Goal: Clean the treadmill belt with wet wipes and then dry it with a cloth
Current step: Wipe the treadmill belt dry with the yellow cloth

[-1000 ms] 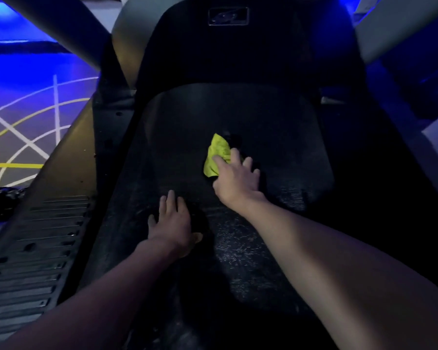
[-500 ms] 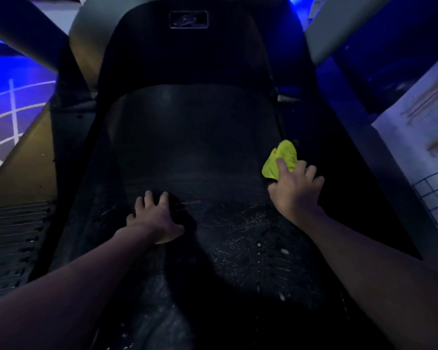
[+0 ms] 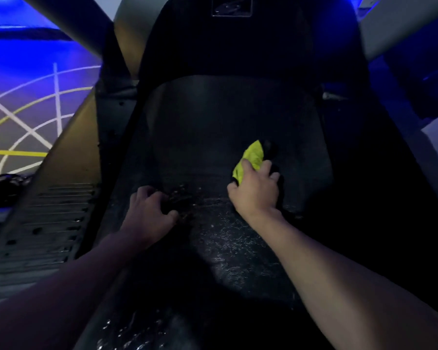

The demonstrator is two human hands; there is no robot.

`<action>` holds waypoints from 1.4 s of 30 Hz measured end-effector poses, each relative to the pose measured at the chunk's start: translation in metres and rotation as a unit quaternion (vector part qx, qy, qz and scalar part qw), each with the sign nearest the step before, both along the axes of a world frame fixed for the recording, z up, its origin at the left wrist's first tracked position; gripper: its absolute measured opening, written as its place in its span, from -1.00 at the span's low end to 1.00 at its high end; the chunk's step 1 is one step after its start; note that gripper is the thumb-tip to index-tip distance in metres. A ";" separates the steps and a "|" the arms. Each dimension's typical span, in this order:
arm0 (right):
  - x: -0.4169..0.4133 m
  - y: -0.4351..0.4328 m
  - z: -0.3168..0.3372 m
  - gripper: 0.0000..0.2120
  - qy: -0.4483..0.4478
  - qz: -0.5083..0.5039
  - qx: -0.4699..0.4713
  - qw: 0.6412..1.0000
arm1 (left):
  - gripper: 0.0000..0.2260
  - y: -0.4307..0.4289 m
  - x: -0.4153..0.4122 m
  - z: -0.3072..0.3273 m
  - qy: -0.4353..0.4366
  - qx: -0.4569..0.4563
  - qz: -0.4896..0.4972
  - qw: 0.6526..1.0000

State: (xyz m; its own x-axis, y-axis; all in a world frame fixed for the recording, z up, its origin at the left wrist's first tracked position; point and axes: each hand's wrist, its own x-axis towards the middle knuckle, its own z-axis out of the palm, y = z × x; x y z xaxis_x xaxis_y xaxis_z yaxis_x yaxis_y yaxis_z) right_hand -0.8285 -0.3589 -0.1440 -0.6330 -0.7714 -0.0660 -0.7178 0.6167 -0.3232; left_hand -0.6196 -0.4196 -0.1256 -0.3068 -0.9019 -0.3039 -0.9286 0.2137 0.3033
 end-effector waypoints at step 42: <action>-0.021 0.034 0.004 -0.44 0.004 0.096 0.049 0.994 | -0.50 0.063 -0.055 -0.011 -0.062 0.001 -0.154 0.986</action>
